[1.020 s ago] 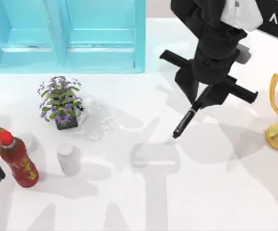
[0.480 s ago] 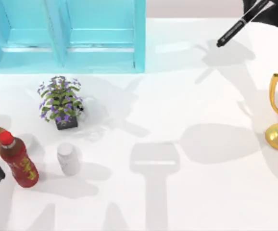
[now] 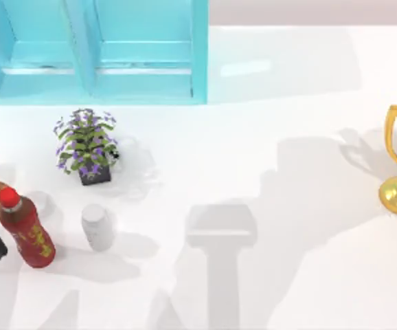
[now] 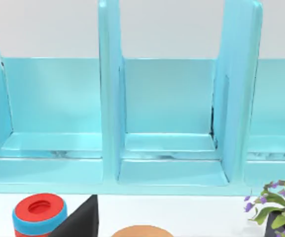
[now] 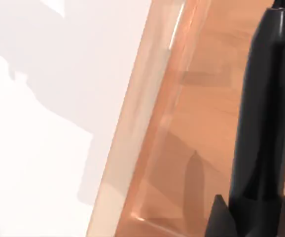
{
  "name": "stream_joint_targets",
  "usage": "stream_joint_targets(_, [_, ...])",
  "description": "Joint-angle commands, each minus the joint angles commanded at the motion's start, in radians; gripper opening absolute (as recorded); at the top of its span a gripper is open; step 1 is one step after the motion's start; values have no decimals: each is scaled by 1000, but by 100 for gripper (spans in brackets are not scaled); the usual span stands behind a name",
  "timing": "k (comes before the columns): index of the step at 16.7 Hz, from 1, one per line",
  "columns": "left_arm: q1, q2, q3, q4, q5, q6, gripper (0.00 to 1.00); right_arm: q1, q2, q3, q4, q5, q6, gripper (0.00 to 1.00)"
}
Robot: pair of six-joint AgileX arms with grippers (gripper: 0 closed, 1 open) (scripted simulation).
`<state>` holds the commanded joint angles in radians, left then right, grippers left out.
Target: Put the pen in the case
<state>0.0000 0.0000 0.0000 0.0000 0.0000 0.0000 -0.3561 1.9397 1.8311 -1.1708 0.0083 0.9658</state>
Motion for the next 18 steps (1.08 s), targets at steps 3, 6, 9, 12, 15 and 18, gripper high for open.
stream_joint_targets(3, [0,0,0,0,0,0,100,-174,0,-94,-59,0,-6,0])
stream_joint_targets(6, [0,0,0,0,0,0,100,-261,-6,-153,-94,-12,-1,0])
stream_joint_targets(9, [0,0,0,0,0,0,100,-267,-7,-159,-97,-14,0,0])
stream_joint_targets(12, [0,0,0,0,0,0,100,-263,-4,-157,-93,-14,1,0])
stream_joint_targets(15, [0,0,0,0,0,0,100,-223,-15,-161,-34,-40,22,0])
stream_joint_targets(18, [0,0,0,0,0,0,100,-176,-4,-200,44,-44,58,0])
